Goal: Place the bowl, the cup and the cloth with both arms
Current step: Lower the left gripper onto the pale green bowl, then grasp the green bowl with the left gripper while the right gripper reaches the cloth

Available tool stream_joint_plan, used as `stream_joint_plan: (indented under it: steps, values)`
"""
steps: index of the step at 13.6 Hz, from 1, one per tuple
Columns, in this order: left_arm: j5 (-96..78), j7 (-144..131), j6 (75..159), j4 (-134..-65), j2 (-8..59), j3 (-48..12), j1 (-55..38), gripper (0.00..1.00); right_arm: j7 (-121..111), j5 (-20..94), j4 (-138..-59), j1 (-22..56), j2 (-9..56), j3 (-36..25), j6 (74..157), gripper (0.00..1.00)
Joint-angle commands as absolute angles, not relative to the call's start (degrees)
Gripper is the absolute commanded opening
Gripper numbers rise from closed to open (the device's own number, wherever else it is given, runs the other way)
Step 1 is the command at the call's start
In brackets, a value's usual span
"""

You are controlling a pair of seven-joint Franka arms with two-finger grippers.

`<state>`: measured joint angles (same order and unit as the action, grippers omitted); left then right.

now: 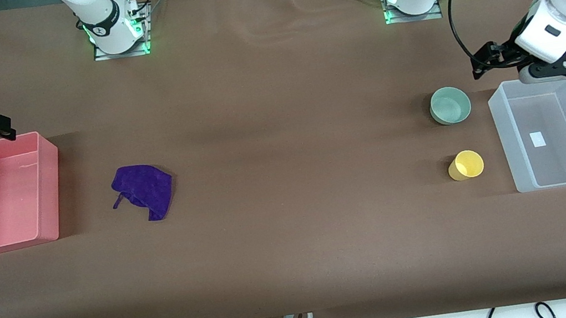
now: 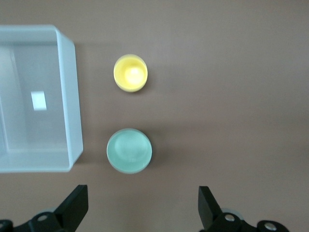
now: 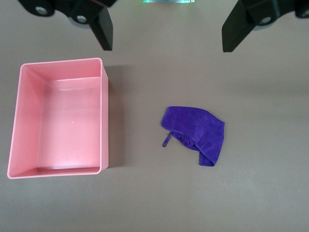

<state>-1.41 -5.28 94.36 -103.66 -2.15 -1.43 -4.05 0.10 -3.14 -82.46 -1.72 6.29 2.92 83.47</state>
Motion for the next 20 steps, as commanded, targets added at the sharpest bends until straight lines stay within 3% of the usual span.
stream_joint_plan:
  steps: [1, 4, 6, 13, 15, 18, 19, 20]
  values:
    - [-1.3, -4.9, 87.7, -102.1, 0.5, -1.6, -4.6, 1.0, -0.5, -3.9, -82.2, -1.6, 6.2, 2.9, 84.0, 1.0]
    - [-1.2, 3.7, 83.6, -103.1, 3.4, -1.5, -3.7, 1.0, 0.1, -3.6, -82.2, -1.4, 6.1, 3.0, 84.0, 1.0]
    - [0.5, 12.5, 86.8, -103.4, 7.0, -1.5, -2.1, 1.0, 0.2, -3.5, -82.2, -1.5, 6.1, 3.0, 84.0, 1.0]
    - [3.3, 39.3, 135.1, -129.6, 12.0, -1.6, 0.9, 1.0, -0.1, -3.3, -82.2, -1.3, 7.5, 3.0, 84.2, 1.0]
    - [3.4, 47.2, 141.8, -131.6, 15.5, -1.6, 2.2, 1.0, -0.4, -3.1, -82.3, -1.3, 7.8, 3.0, 84.2, 1.0]
    - [3.4, 52.2, 143.0, -132.1, 18.3, -1.7, 3.5, 0.99, -0.6, -3.3, -82.5, -1.3, 12.5, 3.0, 83.7, 1.0]
    - [3.4, 52.6, 143.2, -132.4, 18.4, -1.7, 3.5, 0.75, -0.6, -3.3, -82.7, -1.2, 13.1, 3.0, 83.7, 1.0]
    - [3.4, 52.9, 143.2, -132.4, 18.5, -1.7, 3.5, 0.24, -0.5, -3.1, -82.9, -1.3, 13.8, 3.0, 84.1, 1.0]
